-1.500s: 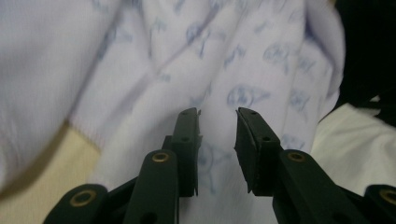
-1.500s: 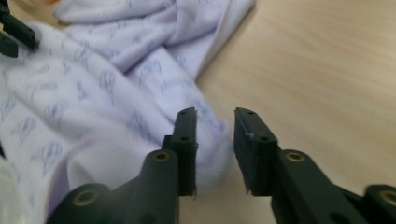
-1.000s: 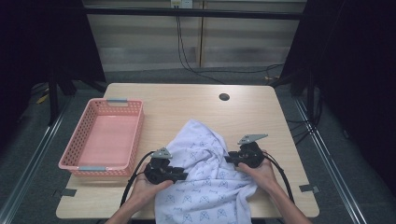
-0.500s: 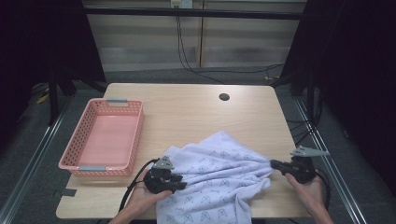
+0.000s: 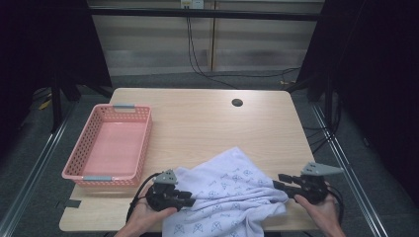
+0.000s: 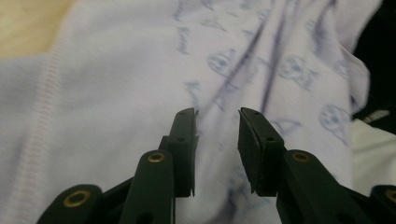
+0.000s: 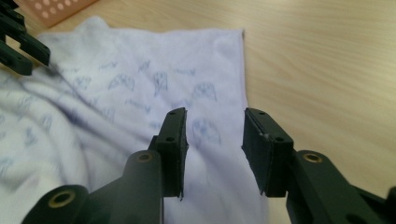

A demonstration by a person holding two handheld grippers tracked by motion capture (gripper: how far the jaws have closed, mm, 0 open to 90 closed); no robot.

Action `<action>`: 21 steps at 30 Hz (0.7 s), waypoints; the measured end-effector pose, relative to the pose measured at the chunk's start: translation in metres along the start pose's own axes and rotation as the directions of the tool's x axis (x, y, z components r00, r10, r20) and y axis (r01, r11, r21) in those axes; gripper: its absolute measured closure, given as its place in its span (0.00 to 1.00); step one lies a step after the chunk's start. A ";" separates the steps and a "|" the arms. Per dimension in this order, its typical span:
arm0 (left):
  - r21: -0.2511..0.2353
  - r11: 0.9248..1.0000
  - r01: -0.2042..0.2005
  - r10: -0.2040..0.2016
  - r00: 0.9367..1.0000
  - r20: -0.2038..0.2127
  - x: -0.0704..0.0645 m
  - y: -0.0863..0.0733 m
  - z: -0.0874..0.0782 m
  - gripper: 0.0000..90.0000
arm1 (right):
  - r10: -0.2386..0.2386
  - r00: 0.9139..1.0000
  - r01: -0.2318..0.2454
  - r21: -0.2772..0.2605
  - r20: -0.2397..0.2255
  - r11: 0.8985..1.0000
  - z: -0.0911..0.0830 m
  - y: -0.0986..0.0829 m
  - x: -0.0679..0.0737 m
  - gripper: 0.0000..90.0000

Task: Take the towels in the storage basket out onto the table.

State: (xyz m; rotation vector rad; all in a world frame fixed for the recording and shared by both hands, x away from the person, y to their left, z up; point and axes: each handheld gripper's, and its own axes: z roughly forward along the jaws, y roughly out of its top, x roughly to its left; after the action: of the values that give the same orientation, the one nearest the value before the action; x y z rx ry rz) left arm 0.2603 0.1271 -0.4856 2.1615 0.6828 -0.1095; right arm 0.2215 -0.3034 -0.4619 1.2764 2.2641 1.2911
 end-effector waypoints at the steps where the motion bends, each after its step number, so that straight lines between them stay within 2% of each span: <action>1: -0.001 1.000 0.009 -0.009 1.000 -0.011 0.003 0.001 0.002 0.74 | -0.013 1.000 0.013 0.004 -0.010 1.000 0.013 0.007 -0.002 0.67; 2: 0.011 1.000 0.016 -0.016 0.999 -0.038 0.008 0.002 0.006 0.72 | -0.020 1.000 0.020 0.013 -0.010 1.000 0.021 0.011 -0.003 0.65; 3: 0.043 0.999 -0.006 0.009 0.997 -0.072 0.010 0.002 0.008 0.68 | -0.032 0.999 0.032 0.032 -0.017 0.999 0.035 0.018 -0.007 0.64; 4: 0.034 0.999 -0.008 0.010 0.998 -0.067 0.014 0.001 0.010 0.68 | -0.032 0.999 0.032 0.041 -0.021 0.999 0.043 0.022 -0.009 0.64; 5: 0.031 0.999 0.010 -0.008 0.998 -0.059 0.015 0.002 0.010 0.69 | -0.044 0.999 0.045 0.067 -0.018 0.997 0.057 0.026 -0.011 0.63; 6: 0.044 0.999 0.005 -0.002 0.997 -0.076 0.016 0.003 0.010 0.71 | -0.050 0.999 0.052 0.079 -0.018 0.996 0.065 0.028 -0.013 0.63; 9: 0.040 0.999 -0.003 0.005 0.998 -0.068 0.019 0.006 0.013 0.74 | -0.056 0.998 0.057 0.123 -0.016 0.991 0.091 0.035 -0.018 0.62; 12: 0.028 0.999 0.033 -0.032 0.998 -0.047 0.025 0.007 0.015 0.76 | -0.055 0.998 0.052 0.132 0.018 0.990 0.112 0.043 -0.028 0.59; 15: 0.032 0.999 -0.010 0.012 0.997 -0.075 0.022 0.007 0.015 0.79 | -0.058 0.998 0.053 0.130 0.035 0.990 0.128 0.049 -0.032 0.57; 18: 0.044 0.999 -0.027 0.030 0.996 -0.082 0.023 0.008 0.015 0.86 | -0.056 0.998 0.050 0.127 0.042 0.991 0.138 0.054 -0.033 0.57; 19: 0.043 0.999 -0.018 0.021 0.997 -0.079 0.024 0.008 0.015 0.89 | -0.056 0.998 0.050 0.130 0.042 0.990 0.140 0.056 -0.032 0.62; 21: 0.048 0.999 -0.014 0.017 0.997 -0.071 0.025 0.009 0.015 0.92 | -0.065 0.998 0.061 0.127 0.026 0.990 0.142 0.057 -0.029 0.80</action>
State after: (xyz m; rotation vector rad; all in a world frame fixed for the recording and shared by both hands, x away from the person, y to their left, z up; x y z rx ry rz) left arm 0.2889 0.1221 -0.4966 2.2244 0.7105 -0.0407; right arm 0.3519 -0.2309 -0.5056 1.2444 2.3786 1.1159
